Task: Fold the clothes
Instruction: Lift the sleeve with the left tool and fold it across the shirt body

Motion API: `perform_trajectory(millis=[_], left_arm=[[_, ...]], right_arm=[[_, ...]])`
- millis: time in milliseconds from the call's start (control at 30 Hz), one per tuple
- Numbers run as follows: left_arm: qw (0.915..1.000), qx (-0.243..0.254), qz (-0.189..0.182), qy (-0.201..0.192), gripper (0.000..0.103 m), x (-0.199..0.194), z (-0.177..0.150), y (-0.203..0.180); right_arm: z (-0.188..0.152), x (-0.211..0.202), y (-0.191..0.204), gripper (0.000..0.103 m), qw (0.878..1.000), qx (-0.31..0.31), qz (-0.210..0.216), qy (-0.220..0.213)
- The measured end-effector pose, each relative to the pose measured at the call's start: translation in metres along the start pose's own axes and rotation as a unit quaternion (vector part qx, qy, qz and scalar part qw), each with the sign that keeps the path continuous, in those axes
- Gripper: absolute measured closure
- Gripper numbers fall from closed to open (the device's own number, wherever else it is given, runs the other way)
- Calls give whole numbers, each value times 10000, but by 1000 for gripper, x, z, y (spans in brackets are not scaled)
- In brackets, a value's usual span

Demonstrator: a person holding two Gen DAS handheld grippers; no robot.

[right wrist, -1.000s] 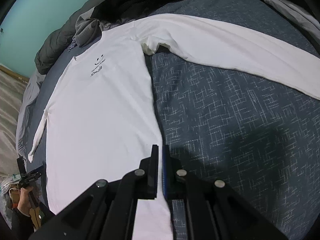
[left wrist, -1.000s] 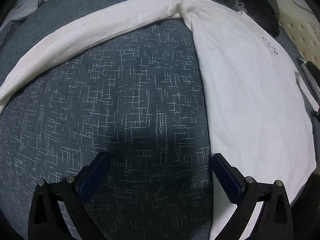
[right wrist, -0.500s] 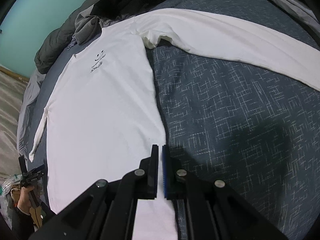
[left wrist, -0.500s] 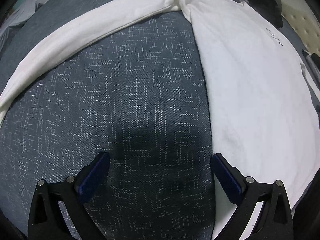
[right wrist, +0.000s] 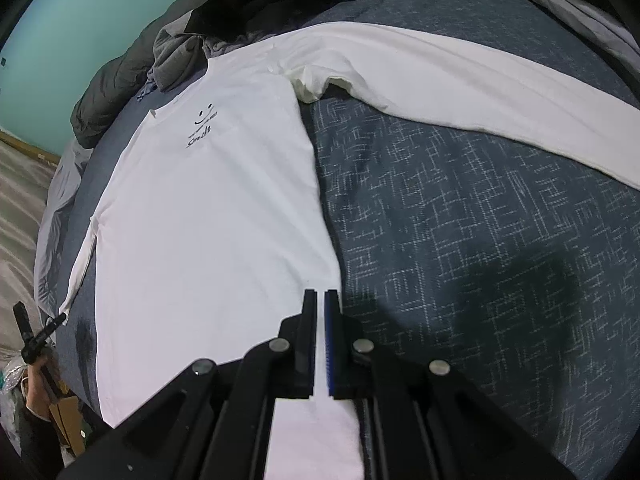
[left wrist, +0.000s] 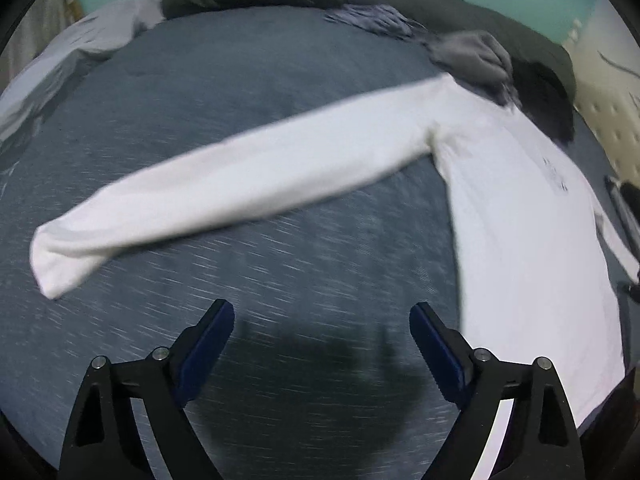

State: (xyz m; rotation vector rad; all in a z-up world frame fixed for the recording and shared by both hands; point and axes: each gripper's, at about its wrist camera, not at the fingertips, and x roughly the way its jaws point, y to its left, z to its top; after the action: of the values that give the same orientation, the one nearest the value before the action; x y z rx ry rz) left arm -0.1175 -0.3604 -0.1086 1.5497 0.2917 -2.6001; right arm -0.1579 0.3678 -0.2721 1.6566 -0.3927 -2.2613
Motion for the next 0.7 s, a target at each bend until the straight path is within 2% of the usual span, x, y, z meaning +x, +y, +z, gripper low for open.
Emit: perform_trajectory(millis=[33, 67, 100, 167, 233, 400, 567, 600, 700], left_arm=[[9999, -87, 33, -44, 11, 4, -21, 16], [9998, -175, 44, -79, 11, -17, -53, 42], [9996, -270, 73, -96, 11, 4, -39, 40], [9990, -417, 135, -120, 12, 5, -43, 59], [9981, -568, 206, -120, 25, 23, -54, 82], [9941, -1018, 320, -172, 26, 31, -53, 146], [9893, -1356, 475, -243, 26, 47, -38, 183], [9887, -1393, 493, -232, 26, 47, -47, 178], [9865, -1509, 579, -251, 26, 50, -55, 196]], right_arm=[[0, 0, 1, 100, 10000, -10, -7, 5], [0, 1, 2, 100, 10000, -17, -16, 13], [0, 1, 4, 100, 10000, -23, -29, 20], [0, 1, 6, 100, 10000, -31, -56, 21], [1, 2, 8, 100, 10000, -30, -73, 24], [2, 9, 14, 100, 9999, -45, -123, 85], [1, 18, 23, 100, 9997, -104, -164, 174], [1, 20, 25, 100, 9996, -117, -171, 188], [3, 25, 30, 100, 9995, -139, -208, 214]])
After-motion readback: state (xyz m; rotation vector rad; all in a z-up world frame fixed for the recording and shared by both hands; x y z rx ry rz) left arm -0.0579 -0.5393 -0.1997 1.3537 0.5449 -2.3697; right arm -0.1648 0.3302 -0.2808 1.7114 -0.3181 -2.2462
